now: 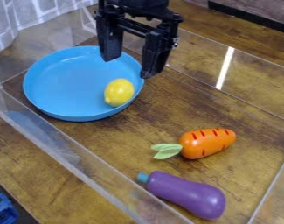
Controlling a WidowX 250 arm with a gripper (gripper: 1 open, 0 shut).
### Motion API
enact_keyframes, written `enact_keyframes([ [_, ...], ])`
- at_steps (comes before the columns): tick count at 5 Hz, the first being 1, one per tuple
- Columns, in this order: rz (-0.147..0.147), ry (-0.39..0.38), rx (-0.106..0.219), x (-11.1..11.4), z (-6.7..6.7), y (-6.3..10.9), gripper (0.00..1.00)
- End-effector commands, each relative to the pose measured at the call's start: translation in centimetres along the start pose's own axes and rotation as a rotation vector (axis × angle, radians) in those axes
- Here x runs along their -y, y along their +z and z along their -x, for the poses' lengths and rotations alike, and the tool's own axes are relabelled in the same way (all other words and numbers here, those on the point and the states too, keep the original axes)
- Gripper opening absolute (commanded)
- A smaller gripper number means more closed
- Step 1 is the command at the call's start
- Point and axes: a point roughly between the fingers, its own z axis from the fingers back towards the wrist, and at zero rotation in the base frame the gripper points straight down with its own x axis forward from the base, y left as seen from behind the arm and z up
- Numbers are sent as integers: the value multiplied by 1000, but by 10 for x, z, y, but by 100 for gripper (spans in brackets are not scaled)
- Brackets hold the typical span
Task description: Remove the lemon from the blue tray and put it on the table
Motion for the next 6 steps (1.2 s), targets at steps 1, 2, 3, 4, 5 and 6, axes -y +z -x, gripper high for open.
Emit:
enact_keyframes([
  [1, -2, 6, -13, -3, -1, -8, 100],
  [2, -6, 16, -23, -10, -4, -21, 100],
  [3, -9, 15, -28, -19, -4, -29, 100],
  [4, -12, 12, -35, -23, -4, -34, 100],
  [5, -10, 4, -39, -31, -7, -40, 100],
  [6, -9, 1, -37, -42, -10, -43, 100],
])
